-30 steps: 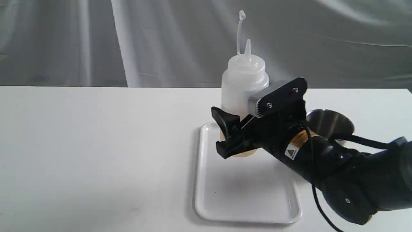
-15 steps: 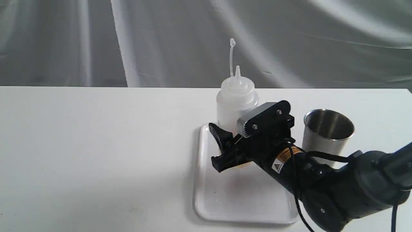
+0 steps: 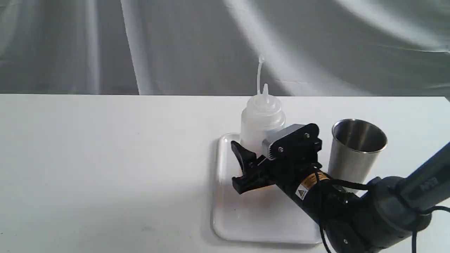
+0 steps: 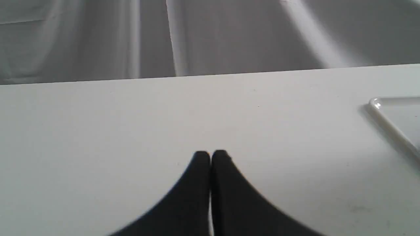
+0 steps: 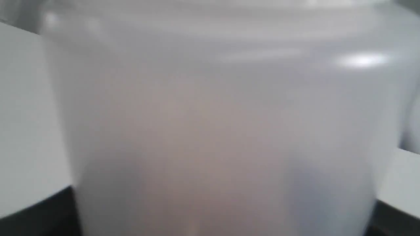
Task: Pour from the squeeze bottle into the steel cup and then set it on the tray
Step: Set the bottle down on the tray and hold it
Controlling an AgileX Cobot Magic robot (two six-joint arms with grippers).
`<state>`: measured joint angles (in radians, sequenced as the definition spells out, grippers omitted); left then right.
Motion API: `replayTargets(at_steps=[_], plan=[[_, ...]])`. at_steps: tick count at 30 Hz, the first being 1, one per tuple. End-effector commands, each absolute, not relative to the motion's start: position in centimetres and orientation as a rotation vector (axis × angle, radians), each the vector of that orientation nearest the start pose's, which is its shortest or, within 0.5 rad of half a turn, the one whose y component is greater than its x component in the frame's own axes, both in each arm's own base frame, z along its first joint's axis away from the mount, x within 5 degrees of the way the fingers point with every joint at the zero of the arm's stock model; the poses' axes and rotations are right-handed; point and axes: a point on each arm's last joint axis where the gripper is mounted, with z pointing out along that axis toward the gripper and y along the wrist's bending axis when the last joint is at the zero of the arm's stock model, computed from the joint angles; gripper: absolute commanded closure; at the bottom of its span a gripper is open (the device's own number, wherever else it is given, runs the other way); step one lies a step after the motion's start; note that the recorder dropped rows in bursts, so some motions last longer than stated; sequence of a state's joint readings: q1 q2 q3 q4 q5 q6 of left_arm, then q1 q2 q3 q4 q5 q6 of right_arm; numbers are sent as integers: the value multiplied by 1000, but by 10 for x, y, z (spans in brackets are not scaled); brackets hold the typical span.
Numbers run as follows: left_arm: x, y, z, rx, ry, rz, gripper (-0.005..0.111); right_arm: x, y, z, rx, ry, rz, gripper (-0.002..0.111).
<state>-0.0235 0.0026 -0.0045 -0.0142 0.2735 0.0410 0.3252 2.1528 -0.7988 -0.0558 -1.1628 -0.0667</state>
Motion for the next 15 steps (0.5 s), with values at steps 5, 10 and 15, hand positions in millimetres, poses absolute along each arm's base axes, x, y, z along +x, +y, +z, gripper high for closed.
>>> replayTargets(at_steps=[5, 10, 15], plan=[[55, -2, 189, 39, 1749, -5, 107, 354, 123, 87, -317, 1625, 246, 108], [55, -2, 189, 39, 1749, -5, 107, 354, 122, 82, -307, 1639, 241, 108], [55, -2, 189, 39, 1749, -5, 107, 354, 121, 82, -296, 1642, 235, 108]])
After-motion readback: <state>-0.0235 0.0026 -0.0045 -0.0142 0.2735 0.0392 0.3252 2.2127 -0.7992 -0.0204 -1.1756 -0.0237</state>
